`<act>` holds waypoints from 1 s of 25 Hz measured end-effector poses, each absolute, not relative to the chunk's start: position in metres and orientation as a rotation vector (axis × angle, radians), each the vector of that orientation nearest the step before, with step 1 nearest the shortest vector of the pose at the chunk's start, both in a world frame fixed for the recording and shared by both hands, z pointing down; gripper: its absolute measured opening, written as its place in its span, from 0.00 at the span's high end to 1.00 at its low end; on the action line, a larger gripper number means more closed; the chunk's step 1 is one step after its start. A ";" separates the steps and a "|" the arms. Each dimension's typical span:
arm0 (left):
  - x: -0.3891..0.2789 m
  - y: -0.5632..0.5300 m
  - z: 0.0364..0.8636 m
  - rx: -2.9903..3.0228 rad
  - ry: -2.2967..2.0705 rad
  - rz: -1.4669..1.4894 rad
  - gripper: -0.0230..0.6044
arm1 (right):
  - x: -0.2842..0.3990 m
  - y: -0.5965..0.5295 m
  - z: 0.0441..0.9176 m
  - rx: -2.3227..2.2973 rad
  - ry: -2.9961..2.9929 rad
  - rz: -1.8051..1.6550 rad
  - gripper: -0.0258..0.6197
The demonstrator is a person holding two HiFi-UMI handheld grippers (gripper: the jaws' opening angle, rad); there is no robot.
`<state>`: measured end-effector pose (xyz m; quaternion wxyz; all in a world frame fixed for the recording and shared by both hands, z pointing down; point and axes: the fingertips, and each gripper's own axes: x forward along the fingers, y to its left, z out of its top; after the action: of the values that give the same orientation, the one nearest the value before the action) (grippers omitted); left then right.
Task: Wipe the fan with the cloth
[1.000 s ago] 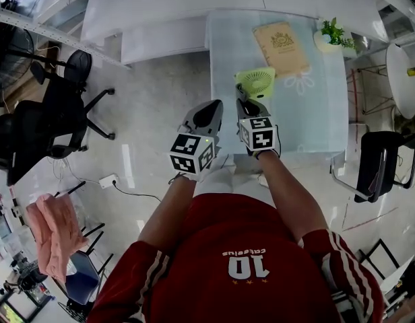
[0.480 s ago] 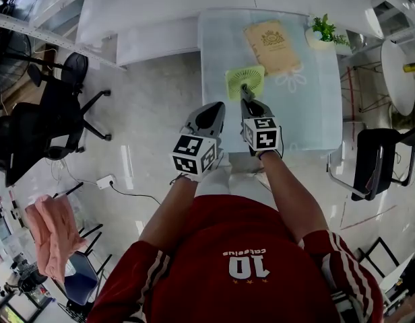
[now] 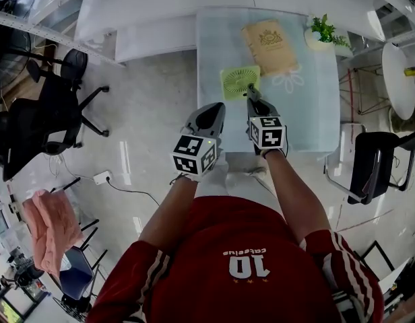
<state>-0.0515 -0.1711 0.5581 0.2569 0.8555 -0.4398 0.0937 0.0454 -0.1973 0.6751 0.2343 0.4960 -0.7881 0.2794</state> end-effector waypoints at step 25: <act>-0.044 -0.167 0.564 2.312 -1.345 0.272 0.96 | 0.089 -0.212 0.700 1.364 -2.184 0.791 0.92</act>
<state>-0.0444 -0.1674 0.5638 0.2247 0.8379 -0.4875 0.0987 0.0892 -0.2117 0.7001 0.2220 0.4938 -0.7905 0.2862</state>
